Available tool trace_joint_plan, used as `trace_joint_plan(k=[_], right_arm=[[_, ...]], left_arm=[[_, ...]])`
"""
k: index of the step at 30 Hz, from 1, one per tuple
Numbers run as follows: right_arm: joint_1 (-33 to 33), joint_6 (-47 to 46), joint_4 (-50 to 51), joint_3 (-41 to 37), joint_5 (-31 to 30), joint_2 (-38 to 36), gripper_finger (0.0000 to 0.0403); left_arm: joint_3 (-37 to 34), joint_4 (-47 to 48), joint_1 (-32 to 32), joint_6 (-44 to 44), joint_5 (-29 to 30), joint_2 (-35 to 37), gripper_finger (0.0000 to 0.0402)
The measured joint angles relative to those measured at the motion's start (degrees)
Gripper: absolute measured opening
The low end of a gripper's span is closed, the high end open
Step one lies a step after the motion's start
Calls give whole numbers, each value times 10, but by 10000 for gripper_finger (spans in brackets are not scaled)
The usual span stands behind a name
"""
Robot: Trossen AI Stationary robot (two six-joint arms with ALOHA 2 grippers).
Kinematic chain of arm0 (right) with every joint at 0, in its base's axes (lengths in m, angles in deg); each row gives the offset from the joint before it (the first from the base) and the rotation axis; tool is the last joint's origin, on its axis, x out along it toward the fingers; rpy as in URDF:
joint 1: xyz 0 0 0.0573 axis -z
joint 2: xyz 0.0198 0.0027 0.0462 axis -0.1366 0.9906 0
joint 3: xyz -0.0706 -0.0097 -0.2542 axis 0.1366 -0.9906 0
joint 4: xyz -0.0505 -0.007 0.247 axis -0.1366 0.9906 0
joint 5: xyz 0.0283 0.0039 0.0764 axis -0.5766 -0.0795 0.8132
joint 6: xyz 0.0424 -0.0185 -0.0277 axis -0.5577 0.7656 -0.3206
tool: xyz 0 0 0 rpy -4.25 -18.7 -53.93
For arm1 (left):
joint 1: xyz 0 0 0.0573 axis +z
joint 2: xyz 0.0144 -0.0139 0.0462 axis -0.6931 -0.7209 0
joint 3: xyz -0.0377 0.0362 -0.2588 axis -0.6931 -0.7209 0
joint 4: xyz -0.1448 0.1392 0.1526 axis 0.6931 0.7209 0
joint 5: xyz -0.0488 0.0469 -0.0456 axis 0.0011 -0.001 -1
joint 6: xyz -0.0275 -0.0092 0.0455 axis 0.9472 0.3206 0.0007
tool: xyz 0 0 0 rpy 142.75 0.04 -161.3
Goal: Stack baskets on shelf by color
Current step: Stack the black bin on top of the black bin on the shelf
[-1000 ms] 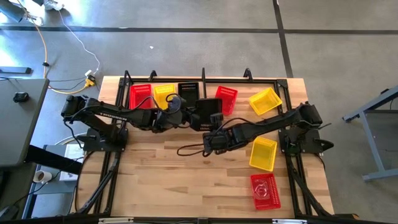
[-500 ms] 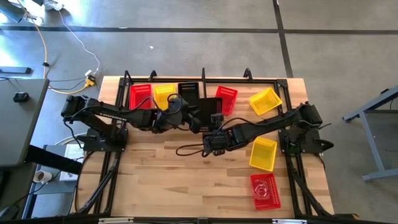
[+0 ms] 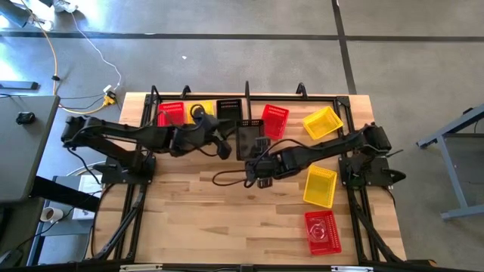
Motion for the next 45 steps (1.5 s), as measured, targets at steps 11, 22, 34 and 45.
trace_joint_plan(k=[11,22,34,45], right_arm=[[7,67,-24,69,19,0,0],[79,144,-50,120,59,0,0],[172,206,-110,122,108,0,0],[208,240,-150,144,160,3,0]], left_arm=[[0,206,-1,49,26,70,158],[-21,349,-22,146,23,72,158],[-73,357,-36,191,5,72,158],[-73,359,-36,193,0,72,158]])
